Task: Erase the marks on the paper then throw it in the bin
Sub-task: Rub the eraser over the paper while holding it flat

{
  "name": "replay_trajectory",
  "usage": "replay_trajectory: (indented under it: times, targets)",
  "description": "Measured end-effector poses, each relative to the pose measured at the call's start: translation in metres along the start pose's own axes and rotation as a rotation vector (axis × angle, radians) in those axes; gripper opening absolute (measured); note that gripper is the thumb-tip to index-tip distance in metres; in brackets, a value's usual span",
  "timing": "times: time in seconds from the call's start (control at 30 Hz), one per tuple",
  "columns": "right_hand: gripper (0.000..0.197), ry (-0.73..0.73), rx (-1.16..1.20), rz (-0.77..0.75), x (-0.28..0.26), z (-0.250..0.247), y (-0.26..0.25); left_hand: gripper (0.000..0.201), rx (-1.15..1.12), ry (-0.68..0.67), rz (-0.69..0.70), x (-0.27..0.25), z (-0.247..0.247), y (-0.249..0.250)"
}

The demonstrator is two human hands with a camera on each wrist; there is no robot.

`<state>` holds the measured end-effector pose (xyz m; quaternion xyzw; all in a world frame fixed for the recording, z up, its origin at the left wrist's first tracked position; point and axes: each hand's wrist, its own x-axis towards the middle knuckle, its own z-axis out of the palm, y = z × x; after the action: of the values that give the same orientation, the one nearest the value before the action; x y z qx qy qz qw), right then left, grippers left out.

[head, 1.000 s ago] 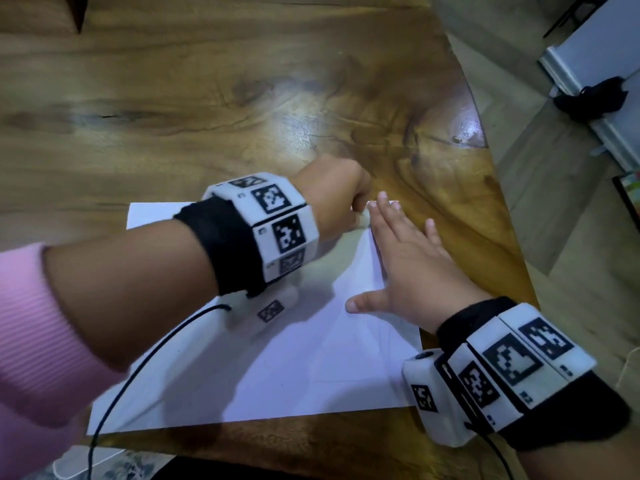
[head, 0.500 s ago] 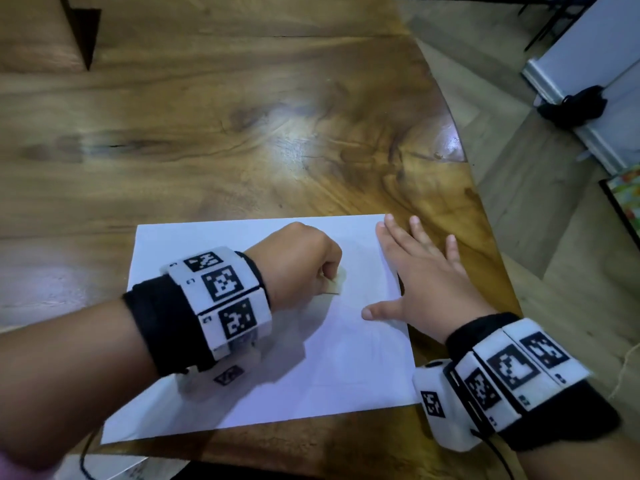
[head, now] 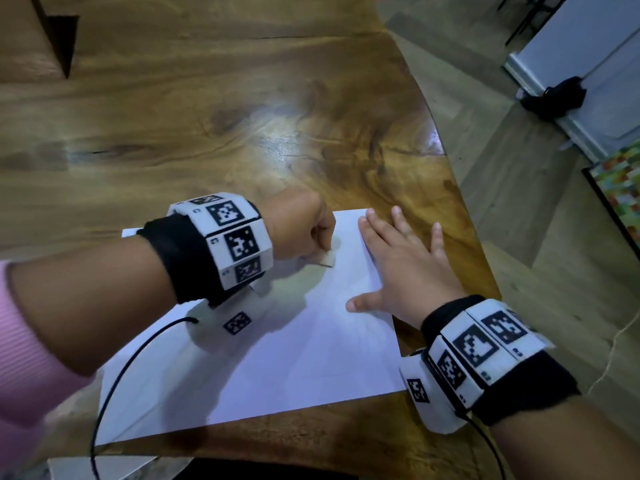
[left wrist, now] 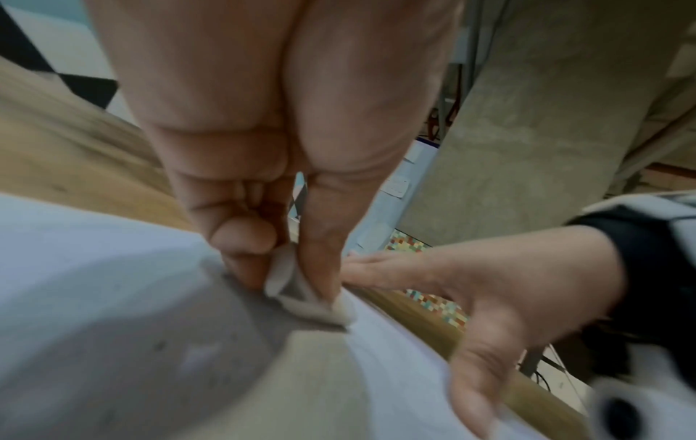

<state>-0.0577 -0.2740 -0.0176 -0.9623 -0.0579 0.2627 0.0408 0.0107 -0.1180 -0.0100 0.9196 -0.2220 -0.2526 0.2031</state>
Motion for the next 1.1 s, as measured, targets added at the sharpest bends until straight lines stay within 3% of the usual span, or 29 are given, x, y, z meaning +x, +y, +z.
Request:
replay_trajectory:
  times: [0.17, 0.23, 0.37, 0.57, 0.77, 0.93, 1.0, 1.1]
  targets:
    - [0.115, 0.004, 0.023, 0.002, 0.0, 0.001, 0.001, 0.008, -0.01, 0.233, 0.012, 0.024, -0.008, 0.016]
    - [0.115, 0.006, 0.026, -0.002, 0.001, 0.002, 0.002, 0.008, 0.02, 0.191, 0.025, 0.021, -0.004, 0.014]
    - [0.116, 0.016, 0.038, -0.007, 0.001, 0.003, 0.003, 0.01, 0.046, -0.035, 0.06, 0.0, 0.003, 0.002]
    - [0.115, 0.023, 0.047, -0.012, 0.001, 0.003, 0.004, 0.009, 0.05, 0.23, 0.049, 0.03, -0.004, 0.015]
    - [0.117, 0.029, 0.064, -0.019, 0.002, 0.004, 0.005, 0.005, 0.069, -0.053, 0.098, -0.003, 0.009, -0.002]
    - [0.116, 0.029, 0.056, -0.02, 0.002, 0.003, 0.004, 0.011, 0.058, 0.195, 0.044, 0.022, -0.005, 0.015]
    - [0.116, 0.029, 0.057, -0.018, 0.002, 0.003, 0.004, 0.01, 0.055, 0.186, 0.013, 0.024, -0.003, 0.018]
    - [0.116, 0.022, 0.065, -0.017, 0.002, 0.003, 0.004, 0.011, 0.071, 0.034, 0.065, 0.002, 0.008, 0.01]
